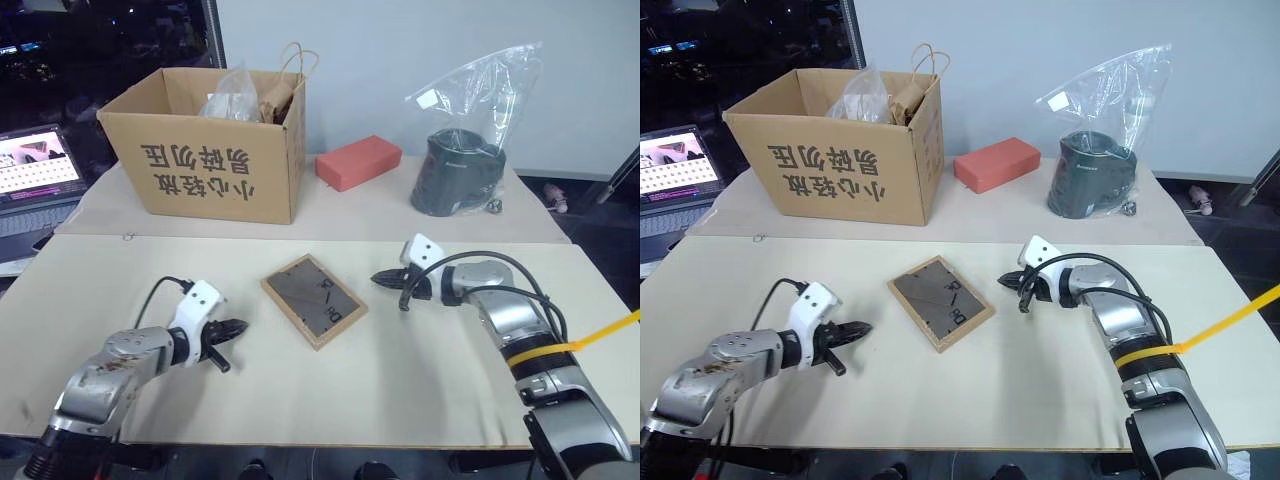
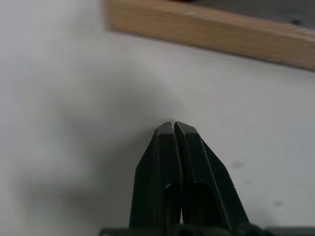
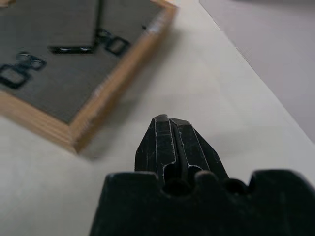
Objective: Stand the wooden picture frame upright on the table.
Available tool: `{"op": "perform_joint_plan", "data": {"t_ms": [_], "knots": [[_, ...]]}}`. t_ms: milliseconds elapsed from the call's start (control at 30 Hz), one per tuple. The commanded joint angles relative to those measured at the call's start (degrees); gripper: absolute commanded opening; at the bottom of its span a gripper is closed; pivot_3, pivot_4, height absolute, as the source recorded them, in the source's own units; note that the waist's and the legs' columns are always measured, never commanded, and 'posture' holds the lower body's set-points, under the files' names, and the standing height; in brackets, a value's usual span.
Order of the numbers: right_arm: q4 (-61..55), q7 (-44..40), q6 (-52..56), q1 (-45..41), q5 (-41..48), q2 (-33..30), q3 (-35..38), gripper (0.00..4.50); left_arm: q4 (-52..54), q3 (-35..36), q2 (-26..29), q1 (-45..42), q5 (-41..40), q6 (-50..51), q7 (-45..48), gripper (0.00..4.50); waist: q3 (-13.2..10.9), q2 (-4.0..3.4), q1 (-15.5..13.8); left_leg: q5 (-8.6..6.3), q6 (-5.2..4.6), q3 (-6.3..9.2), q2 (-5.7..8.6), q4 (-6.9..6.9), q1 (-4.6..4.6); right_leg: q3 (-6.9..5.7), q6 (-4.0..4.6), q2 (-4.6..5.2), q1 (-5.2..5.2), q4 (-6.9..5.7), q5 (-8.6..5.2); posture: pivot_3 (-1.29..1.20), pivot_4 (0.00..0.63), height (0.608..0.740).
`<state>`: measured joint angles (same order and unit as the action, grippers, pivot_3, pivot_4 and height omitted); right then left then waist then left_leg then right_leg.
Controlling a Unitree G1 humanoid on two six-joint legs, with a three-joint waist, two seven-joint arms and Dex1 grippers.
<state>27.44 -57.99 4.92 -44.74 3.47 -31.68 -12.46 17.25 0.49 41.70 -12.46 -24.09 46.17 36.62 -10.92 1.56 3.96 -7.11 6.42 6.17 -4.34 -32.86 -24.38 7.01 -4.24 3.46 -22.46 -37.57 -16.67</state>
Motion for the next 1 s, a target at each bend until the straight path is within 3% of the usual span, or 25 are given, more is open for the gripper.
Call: {"op": "perform_joint_plan", "data": {"t_ms": [33, 200, 433, 633, 700, 800, 1000], "knots": [[4.25, -1.73, -5.53, -1.45, -1.51, 2.35, -1.33, 0.00, 2.85, -2.07, -0.84, -1.64, 1.26, 1.57, -1.37, 0.05, 0.00, 0.00, 0.02, 0.00, 0.00, 0.00, 0.00, 0.00, 0.03, 0.00, -0.01, 0.00, 0.03, -0.01, 0.00, 0.00, 0.150, 0.740], [-1.11, -7.07, -2.79, 2.85, 0.22, 6.27, -3.68, 0.00, 0.99, -5.56, -3.74, -4.18, 3.95, 1.10, -2.56, 0.05, 0.00, 0.00, 0.07, 0.01, 0.01, 0.00, 0.00, -0.02, 0.08, 0.01, 0.00, -0.02, 0.08, -0.07, 0.00, 0.00, 0.150, 0.740], [-24.15, -9.48, 10.12, 14.67, 6.57, 2.73, -2.07, 0.00, 2.61, -4.86, 1.69, 0.74, 2.96, 1.55, 3.04, 0.05, 0.00, -0.01, 0.28, 0.00, 0.01, 0.00, -0.01, -0.02, 0.14, 0.00, -0.01, -0.02, 0.12, -0.14, -0.02, 0.00, 0.150, 0.740], [-36.04, -7.82, 18.51, 17.85, 10.13, -0.17, -0.29, 0.00, 3.15, -4.86, 5.28, 4.80, 2.69, 0.67, 6.90, 0.05, 0.03, -0.01, 0.24, 0.01, 0.02, -0.01, -0.01, -0.07, 0.25, 0.03, -0.30, -0.02, 0.15, -0.21, -0.21, 0.00, 0.150, 0.740], [-37.14, -6.98, 19.59, 17.73, 10.27, -0.59, -0.27, 0.00, 1.25, -4.19, 5.27, 4.32, 3.48, -0.02, 6.52, 0.05, 0.04, 0.01, 0.23, 0.00, 0.02, -0.01, -0.01, -0.07, 0.26, 0.03, -0.30, -0.02, 0.18, -0.19, -0.22, 0.00, 0.150, 0.740], [-30.48, -3.87, 15.34, 15.08, 2.78, -3.36, -2.20, 0.00, -3.55, -2.20, 5.28, 1.64, 5.23, -1.12, 4.64, 0.05, 0.04, 0.00, 0.13, 0.01, 0.01, -0.01, -0.01, -0.08, 0.26, 0.02, -0.30, -0.02, 0.17, -0.17, -0.22, 0.00, 0.150, 0.740], [-19.06, -1.75, 11.24, 9.78, -0.88, -1.80, -3.36, 0.00, -10.86, -0.44, -4.72, -6.88, 4.01, -2.28, -1.24, 0.05, 0.06, -0.01, 0.08, 0.04, -0.04, -0.01, 0.00, -0.25, 0.22, 0.02, -0.30, -0.04, 0.16, -0.28, -0.19, 0.00, 0.150, 0.740]]}}
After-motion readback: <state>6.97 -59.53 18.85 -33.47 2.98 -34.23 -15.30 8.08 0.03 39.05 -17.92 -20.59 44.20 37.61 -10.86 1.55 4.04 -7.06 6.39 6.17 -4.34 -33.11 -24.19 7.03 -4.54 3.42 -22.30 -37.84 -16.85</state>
